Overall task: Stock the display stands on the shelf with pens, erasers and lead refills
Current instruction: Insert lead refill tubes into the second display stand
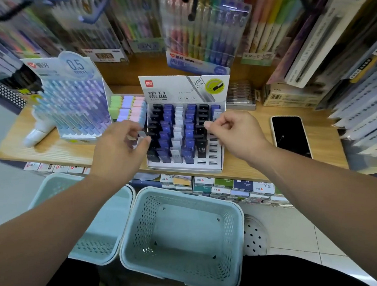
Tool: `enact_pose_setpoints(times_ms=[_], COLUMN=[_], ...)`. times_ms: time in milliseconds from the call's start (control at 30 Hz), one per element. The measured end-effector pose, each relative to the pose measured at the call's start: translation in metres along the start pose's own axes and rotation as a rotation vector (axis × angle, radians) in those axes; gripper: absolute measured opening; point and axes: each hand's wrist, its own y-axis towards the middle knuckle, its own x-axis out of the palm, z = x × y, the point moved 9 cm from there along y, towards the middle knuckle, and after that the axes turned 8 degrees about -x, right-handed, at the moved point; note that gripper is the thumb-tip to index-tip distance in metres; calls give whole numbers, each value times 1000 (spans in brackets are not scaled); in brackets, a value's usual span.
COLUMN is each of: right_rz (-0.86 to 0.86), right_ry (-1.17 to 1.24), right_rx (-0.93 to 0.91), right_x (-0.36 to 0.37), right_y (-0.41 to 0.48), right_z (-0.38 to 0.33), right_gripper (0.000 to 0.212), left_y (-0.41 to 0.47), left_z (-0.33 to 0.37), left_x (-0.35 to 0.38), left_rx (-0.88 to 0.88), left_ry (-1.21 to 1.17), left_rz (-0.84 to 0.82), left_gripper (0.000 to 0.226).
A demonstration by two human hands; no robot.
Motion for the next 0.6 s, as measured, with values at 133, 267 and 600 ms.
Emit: enact_pose_setpoints(times_ms=[133,267,600], right_rz=[-34,51,2], right_ry=[-50,-169,-113], right_rx=[-15,-15,296], right_x=[4,-5,10], right_y=[-5,-7,-23], right_z=[-7,-8,52], right_gripper=[28,32,29], left_y=[-21,-34,-23], left_z=[-32,-51,-74], left_x=[17,40,67], left_rx=[-150,-215,-255], left_ry=[-66,-47,-20], left_rz=[-108,-201,-275], left_gripper=[33,44,25])
